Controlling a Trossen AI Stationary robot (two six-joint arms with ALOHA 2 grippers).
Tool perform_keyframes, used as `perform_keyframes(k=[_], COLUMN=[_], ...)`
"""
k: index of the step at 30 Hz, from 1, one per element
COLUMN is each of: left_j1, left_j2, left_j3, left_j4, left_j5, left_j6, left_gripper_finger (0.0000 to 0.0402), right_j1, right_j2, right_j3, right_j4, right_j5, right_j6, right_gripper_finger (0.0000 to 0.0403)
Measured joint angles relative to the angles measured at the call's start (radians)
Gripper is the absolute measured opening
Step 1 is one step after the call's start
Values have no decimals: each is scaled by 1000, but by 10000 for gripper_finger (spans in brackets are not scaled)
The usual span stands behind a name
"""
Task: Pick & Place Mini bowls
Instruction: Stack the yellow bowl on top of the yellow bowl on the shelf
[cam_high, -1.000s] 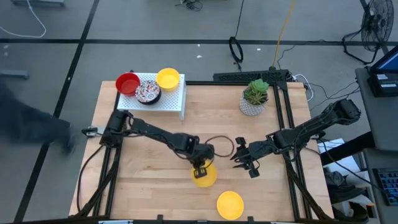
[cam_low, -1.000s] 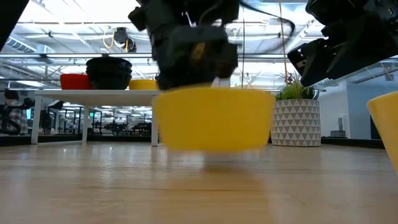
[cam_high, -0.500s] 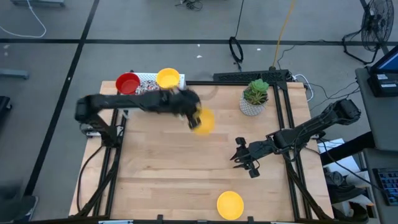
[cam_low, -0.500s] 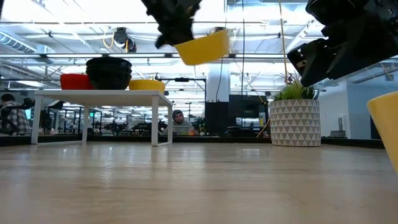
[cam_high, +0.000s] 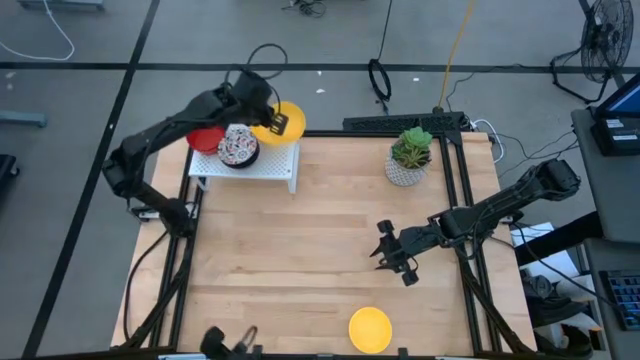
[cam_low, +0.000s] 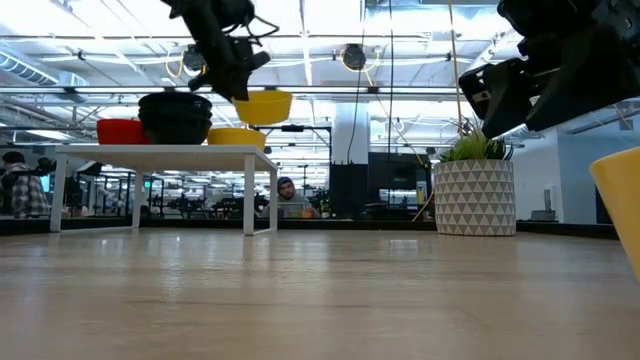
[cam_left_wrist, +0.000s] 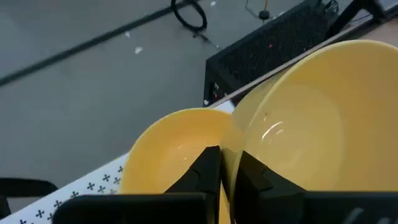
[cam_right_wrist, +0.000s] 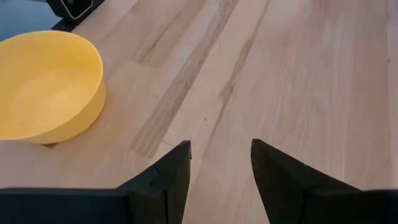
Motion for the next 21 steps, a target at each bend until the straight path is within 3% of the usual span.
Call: perform_keyframes(k=[10, 14, 21], left_j1=[116, 131, 133], left_j2=[2, 2, 2], left_j3=[0, 0, 0], left_j4=[-65, -123, -138], left_j5=[49, 50, 50], left_j6=[46, 64, 71], left_gripper_finger=[16, 25, 6], right_j1=[-19, -48, -75], right_j2=[0, 0, 0], right_j3=[0, 0, 0], right_j4=[-1, -4, 0], right_j5=[1, 1, -1], right_j6=[-91, -91, -102], right_gripper_finger=[155, 155, 155])
